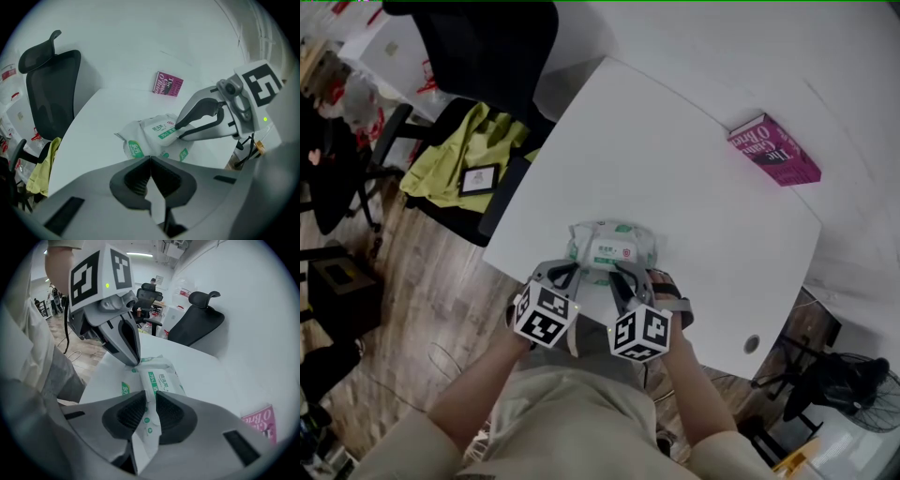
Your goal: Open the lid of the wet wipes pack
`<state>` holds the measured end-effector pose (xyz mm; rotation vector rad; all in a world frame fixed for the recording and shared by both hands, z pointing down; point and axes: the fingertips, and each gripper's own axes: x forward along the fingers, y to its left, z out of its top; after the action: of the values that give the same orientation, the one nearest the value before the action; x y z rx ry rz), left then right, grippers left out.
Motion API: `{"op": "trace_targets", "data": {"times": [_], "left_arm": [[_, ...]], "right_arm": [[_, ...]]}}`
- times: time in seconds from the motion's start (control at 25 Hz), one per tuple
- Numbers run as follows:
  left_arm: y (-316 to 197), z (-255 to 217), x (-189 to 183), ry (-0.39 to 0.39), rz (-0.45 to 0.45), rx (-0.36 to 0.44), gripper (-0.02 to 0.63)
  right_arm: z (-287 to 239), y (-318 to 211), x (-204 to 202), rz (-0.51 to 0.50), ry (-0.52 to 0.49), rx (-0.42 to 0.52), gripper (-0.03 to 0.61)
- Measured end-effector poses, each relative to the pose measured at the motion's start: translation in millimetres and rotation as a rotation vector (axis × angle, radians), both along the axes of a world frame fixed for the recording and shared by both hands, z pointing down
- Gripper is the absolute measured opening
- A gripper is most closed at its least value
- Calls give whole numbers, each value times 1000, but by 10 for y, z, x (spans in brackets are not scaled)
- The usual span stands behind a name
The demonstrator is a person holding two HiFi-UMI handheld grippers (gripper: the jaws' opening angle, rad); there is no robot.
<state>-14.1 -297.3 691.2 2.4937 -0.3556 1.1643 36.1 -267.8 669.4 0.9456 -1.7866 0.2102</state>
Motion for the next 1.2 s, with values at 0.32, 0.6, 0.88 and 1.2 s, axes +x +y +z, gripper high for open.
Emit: {"op": "trace_targets", "data": {"times": [0.32,0.6,0.88,1.2], "left_arm": [[14,21,-15,-7,5,-27,23],[4,22,-29,15,-6,-49,23],[-12,8,-43,36,-19,-42,23],[-22,6,-46,22,7,-113,23]], "right_arm": [[-245,-119,23,70,-67,1,71],[-432,-546,354,193,-85,97,63],[-235,-904,542,280,-155,74,81],[99,-965,617,411,-250,-32,89]]}}
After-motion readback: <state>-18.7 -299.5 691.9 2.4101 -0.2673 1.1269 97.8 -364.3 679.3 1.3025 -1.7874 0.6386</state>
